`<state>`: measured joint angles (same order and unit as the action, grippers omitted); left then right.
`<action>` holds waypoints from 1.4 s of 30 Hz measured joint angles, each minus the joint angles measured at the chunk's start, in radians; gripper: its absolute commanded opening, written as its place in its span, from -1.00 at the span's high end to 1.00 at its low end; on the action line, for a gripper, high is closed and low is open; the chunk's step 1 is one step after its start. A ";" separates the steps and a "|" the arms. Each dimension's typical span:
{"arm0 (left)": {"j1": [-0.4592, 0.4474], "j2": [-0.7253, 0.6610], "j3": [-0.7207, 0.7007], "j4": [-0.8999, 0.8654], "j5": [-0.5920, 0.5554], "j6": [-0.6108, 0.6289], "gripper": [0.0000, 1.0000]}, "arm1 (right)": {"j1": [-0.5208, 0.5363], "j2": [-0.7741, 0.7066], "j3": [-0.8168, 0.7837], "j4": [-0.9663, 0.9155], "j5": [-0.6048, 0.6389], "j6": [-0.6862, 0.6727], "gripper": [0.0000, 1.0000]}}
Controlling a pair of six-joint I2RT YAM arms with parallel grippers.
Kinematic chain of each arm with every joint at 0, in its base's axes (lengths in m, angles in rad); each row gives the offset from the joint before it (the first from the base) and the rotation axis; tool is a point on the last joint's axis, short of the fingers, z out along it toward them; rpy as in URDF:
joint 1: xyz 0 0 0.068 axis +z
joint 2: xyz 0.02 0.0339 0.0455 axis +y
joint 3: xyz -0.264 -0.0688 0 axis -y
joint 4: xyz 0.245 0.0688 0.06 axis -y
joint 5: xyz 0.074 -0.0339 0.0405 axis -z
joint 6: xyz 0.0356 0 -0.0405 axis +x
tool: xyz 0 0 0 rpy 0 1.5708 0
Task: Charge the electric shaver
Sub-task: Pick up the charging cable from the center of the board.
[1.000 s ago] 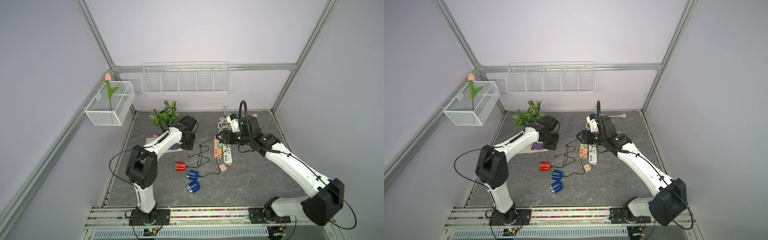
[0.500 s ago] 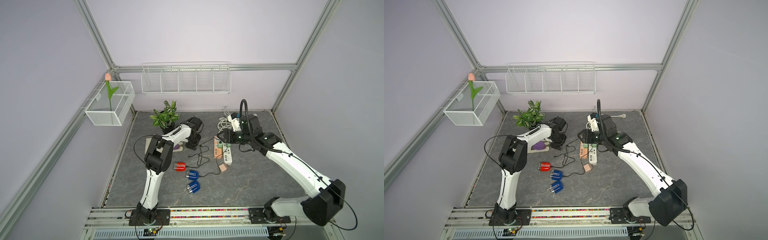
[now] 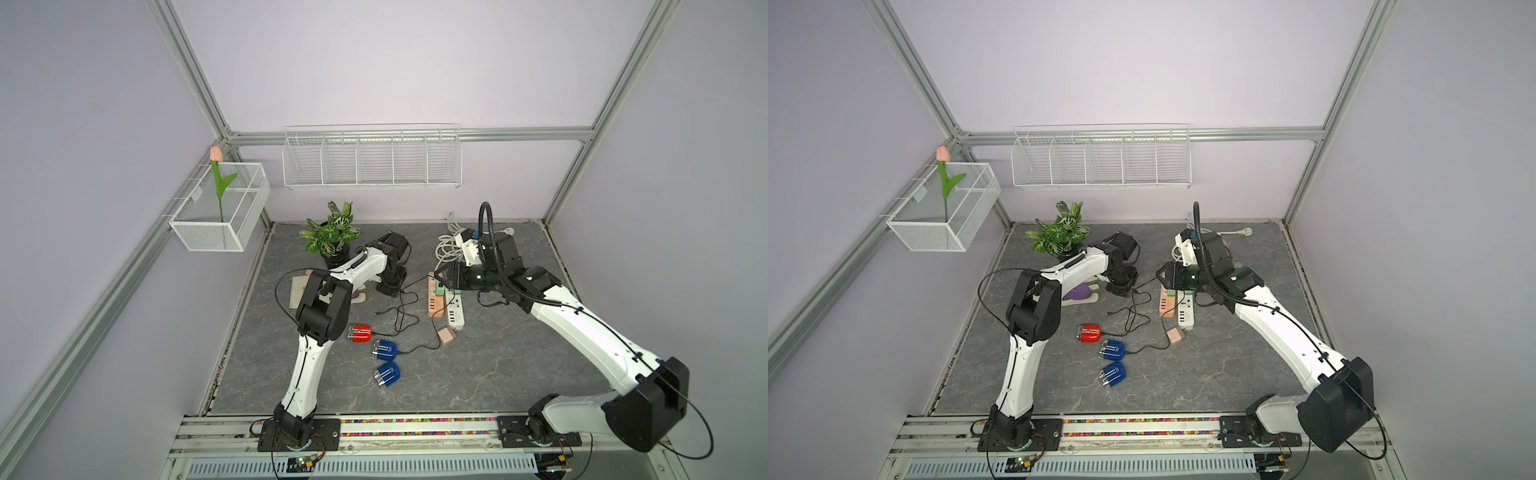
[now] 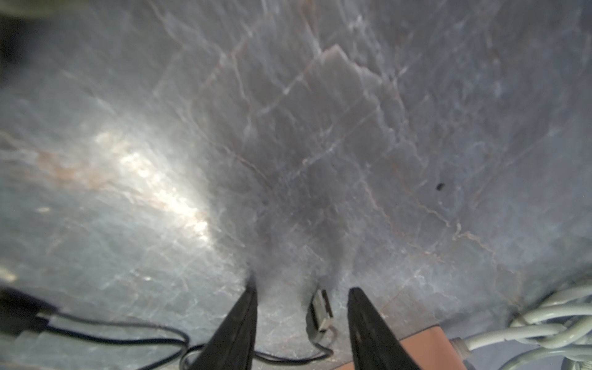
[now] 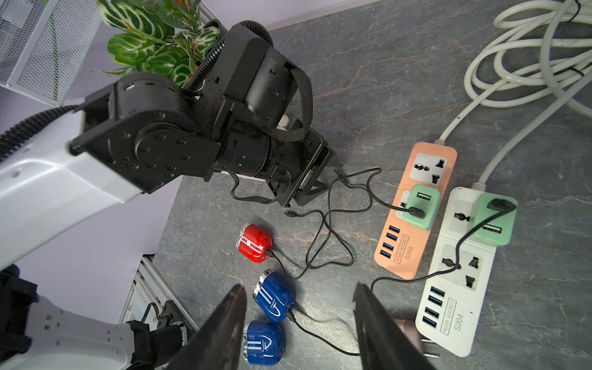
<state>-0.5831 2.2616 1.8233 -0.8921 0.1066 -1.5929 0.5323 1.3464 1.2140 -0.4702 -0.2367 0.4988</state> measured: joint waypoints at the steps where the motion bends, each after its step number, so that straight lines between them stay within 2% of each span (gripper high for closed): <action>1: 0.000 0.000 0.000 0.001 0.003 0.002 0.18 | 0.000 0.000 -0.002 0.000 0.000 0.002 -0.13; 6: -0.007 0.009 0.003 0.011 0.021 0.003 0.58 | -0.001 0.000 -0.010 0.004 0.000 0.003 -0.12; 11: -0.013 0.003 -0.019 0.045 0.024 -0.010 0.88 | -0.003 0.000 -0.011 0.006 -0.011 0.010 -0.11; 20: 0.031 -0.129 -0.169 0.103 -0.064 -0.023 0.93 | -0.008 0.000 -0.020 0.047 -0.074 0.056 -0.11; 25: 0.080 -0.298 -0.224 0.149 -0.116 -0.023 0.96 | -0.008 0.037 -0.018 0.125 -0.157 0.134 -0.11; 30: 0.082 -0.475 -0.289 0.256 -0.133 -0.032 1.00 | -0.006 0.130 -0.017 0.256 -0.237 0.327 -0.11; 34: 0.072 -0.587 -0.381 0.356 -0.133 -0.054 1.00 | 0.003 0.206 -0.015 0.410 -0.256 0.581 -0.12; 38: 0.066 -0.643 -0.460 0.434 -0.132 -0.076 1.00 | 0.042 0.261 -0.011 0.564 -0.223 0.822 -0.10; 42: 0.064 -0.661 -0.507 0.480 -0.125 -0.092 1.00 | 0.082 0.307 -0.007 0.652 -0.189 0.966 -0.02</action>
<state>-0.5194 1.6001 1.3159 -0.4118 -0.0185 -1.6844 0.6144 1.6535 1.2072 0.1822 -0.4255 1.4651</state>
